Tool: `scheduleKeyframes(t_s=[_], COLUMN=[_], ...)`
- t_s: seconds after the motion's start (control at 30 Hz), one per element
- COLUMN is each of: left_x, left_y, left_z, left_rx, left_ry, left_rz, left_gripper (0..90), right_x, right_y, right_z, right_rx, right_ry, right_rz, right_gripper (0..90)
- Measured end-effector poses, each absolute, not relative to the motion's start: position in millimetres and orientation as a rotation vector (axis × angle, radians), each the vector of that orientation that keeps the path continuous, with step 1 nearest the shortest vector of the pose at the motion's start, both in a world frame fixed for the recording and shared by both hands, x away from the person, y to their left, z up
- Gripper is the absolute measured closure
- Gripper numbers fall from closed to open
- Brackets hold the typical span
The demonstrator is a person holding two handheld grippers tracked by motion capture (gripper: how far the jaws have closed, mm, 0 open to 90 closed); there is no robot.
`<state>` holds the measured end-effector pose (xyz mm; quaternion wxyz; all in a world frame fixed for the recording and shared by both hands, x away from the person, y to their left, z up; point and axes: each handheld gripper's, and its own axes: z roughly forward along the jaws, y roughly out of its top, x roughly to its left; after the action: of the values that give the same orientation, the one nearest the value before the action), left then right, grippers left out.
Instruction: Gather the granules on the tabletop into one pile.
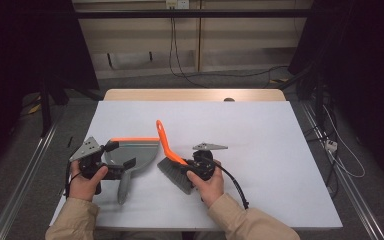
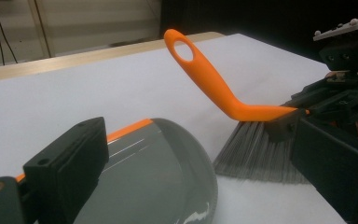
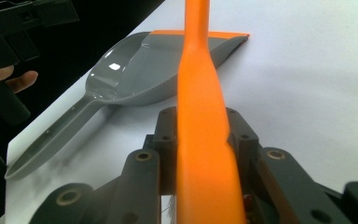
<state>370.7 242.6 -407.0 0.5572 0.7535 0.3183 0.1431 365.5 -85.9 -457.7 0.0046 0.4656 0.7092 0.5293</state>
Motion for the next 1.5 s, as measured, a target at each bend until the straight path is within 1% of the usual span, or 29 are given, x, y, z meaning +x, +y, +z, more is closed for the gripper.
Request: scheduleKeyframes(t_s=[0.7, 1.07, 1.27, 1.5], left_x=[371.1, 371.5, 372.0, 372.3], left_y=[238.5, 237.5, 237.2, 237.1], left_z=[-408.4, -409.0, -409.4, -409.5], left_rx=[1.792, 1.796, 1.796, 1.795], left_ry=[0.739, 0.74, 0.74, 0.743], left_rz=[0.334, 0.332, 0.329, 0.33], left_gripper=[4.4, 4.4, 4.4, 4.4], right_x=[362.2, 362.5, 364.4, 368.2], right_y=[-126.9, -135.8, -136.5, -138.7], right_z=[-456.3, -455.0, -454.3, -441.5], right_rx=[1.504, 1.506, 1.5, 1.361], right_ry=[2.164, 2.153, 2.156, 2.19], right_rz=[1.612, 1.599, 1.647, 1.773], right_gripper=[70.3, 70.4, 70.7, 70.6])
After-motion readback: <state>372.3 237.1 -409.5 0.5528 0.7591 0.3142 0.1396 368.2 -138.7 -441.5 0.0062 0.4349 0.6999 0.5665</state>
